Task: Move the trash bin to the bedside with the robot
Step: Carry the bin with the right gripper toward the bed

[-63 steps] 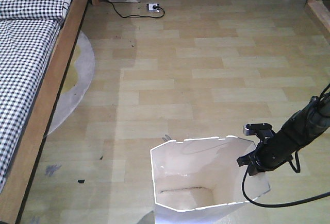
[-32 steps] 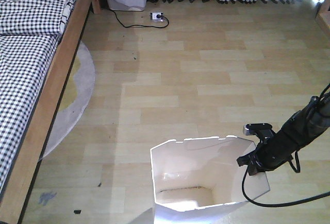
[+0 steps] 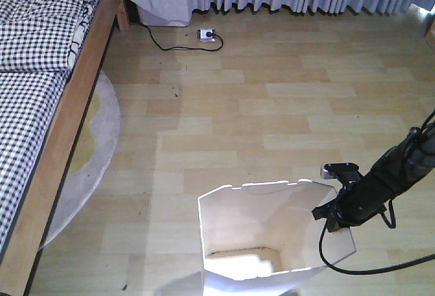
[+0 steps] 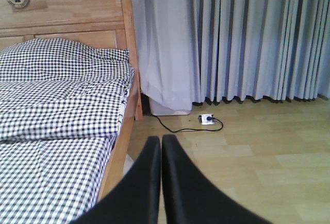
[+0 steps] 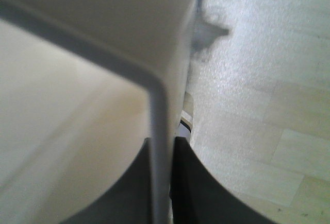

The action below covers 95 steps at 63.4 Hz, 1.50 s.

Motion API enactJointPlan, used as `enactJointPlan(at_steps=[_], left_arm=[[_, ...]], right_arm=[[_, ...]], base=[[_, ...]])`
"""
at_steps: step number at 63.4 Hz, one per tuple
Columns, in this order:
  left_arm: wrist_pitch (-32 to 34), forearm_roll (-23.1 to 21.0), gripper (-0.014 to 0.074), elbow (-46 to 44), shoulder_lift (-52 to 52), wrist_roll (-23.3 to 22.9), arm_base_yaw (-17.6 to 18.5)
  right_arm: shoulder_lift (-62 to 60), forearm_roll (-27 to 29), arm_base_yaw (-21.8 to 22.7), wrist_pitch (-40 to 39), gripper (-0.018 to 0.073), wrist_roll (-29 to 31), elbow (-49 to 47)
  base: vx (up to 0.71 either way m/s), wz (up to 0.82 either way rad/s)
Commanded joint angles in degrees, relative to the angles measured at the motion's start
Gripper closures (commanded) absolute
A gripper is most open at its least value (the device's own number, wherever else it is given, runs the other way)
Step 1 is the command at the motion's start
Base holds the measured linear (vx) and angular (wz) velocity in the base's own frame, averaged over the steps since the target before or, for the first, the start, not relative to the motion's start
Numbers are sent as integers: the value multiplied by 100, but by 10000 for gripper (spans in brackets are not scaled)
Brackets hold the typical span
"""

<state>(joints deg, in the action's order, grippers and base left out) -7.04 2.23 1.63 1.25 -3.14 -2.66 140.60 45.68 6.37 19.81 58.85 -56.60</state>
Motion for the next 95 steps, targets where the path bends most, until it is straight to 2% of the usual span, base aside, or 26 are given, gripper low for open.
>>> enactJointPlan(at_steps=[1, 95], left_arm=[[410, -26, 603, -119, 26, -25, -1], [410, -26, 603, -119, 26, -25, -1]], right_arm=[[-432, 149, 8, 664, 568, 31, -53], [-432, 149, 8, 658, 568, 31, -53]], base=[[32, -2], [34, 1]])
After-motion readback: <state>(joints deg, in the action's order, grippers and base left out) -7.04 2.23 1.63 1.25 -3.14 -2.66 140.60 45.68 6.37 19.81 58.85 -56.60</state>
